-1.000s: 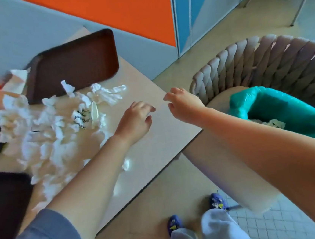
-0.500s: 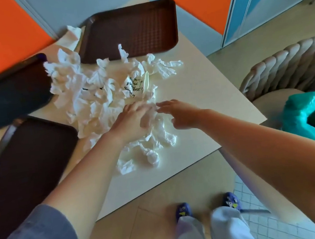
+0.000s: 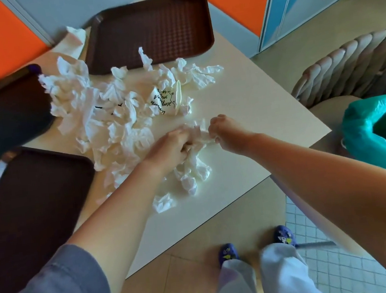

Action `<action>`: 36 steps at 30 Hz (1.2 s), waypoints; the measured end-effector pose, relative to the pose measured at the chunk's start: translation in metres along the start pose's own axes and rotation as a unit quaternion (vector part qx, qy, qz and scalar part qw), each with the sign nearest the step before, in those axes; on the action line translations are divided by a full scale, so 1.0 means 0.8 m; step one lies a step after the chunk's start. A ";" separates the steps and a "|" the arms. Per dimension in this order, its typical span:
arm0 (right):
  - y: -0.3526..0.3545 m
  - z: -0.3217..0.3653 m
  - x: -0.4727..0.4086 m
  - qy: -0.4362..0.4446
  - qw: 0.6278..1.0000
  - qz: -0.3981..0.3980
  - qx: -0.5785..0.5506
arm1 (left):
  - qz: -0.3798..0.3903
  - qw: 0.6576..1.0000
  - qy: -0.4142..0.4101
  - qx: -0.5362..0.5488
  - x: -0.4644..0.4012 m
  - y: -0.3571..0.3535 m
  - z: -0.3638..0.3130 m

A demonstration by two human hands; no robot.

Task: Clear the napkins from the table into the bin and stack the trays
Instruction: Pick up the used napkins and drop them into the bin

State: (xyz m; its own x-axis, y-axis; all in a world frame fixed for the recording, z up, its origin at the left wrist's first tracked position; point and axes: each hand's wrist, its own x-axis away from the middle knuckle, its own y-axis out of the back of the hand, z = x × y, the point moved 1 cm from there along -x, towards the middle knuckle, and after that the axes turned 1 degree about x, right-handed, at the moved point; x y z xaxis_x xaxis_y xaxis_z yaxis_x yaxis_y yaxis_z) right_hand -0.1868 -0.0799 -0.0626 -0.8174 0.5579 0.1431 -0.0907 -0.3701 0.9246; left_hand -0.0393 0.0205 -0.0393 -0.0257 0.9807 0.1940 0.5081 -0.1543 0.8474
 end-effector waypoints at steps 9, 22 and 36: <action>0.013 -0.015 0.015 -0.074 0.995 -0.063 -0.027 | -0.122 0.991 -0.031 -0.038 -0.018 0.040 -0.020; 0.083 -0.103 0.099 -0.116 0.984 -0.134 -0.019 | -0.115 0.985 -0.112 -0.058 -0.090 0.022 -0.150; 0.109 -0.293 0.272 -0.248 0.960 -0.123 -0.028 | -0.022 0.974 -0.216 -0.056 -0.207 -0.112 -0.356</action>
State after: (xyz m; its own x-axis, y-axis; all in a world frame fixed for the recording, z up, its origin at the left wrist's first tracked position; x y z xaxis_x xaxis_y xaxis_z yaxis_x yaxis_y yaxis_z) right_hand -0.5061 -0.1652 -0.0335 -0.3968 0.9139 0.0855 -0.2880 -0.2125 0.9338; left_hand -0.3256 -0.1624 -0.0062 0.3326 0.9418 -0.0488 0.4163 -0.1002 0.9037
